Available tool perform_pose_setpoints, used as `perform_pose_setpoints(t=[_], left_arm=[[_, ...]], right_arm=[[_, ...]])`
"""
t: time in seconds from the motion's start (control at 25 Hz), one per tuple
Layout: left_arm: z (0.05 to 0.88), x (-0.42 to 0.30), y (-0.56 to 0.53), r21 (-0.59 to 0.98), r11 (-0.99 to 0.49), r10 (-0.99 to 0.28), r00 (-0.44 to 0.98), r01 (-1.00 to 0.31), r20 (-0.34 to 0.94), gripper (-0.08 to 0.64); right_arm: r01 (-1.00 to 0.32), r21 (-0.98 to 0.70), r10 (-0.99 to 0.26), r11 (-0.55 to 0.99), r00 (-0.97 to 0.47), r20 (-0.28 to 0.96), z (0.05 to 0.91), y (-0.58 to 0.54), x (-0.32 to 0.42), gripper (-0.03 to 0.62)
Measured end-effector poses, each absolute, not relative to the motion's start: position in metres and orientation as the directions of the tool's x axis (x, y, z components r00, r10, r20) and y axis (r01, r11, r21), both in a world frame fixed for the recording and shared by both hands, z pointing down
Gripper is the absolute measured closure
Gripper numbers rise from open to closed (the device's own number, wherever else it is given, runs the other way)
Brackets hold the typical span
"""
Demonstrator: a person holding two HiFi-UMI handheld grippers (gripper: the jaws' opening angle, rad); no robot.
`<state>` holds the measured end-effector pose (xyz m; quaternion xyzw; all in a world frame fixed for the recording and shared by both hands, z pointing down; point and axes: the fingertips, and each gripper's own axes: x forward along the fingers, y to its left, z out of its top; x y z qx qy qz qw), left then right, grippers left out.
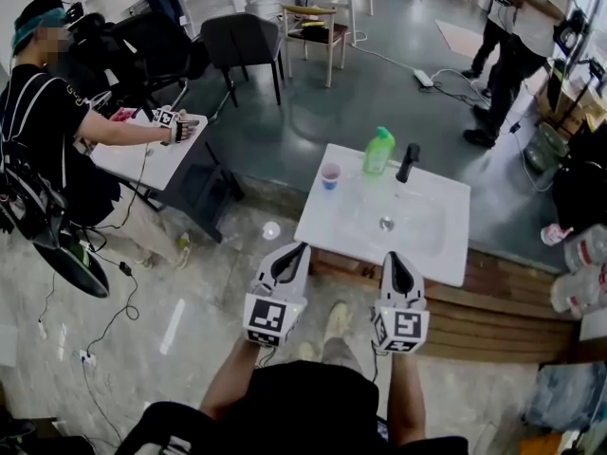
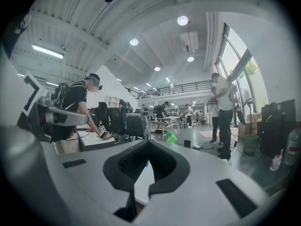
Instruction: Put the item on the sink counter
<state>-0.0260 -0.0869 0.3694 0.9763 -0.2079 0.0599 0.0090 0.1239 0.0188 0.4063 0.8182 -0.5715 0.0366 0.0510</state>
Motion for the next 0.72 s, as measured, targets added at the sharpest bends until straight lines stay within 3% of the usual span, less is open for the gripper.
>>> perform_pose_setpoints(t=[0.72], left_arm=[[0.3735, -0.0155, -0.0892, -0.010, -0.917, -0.396, 0.911, -0.398, 0.115, 0.557]], right_arm=[[-0.934, 0.042, -0.928, -0.354, 0.356, 0.109, 0.4030, 0.0189, 0.1341, 0.594]])
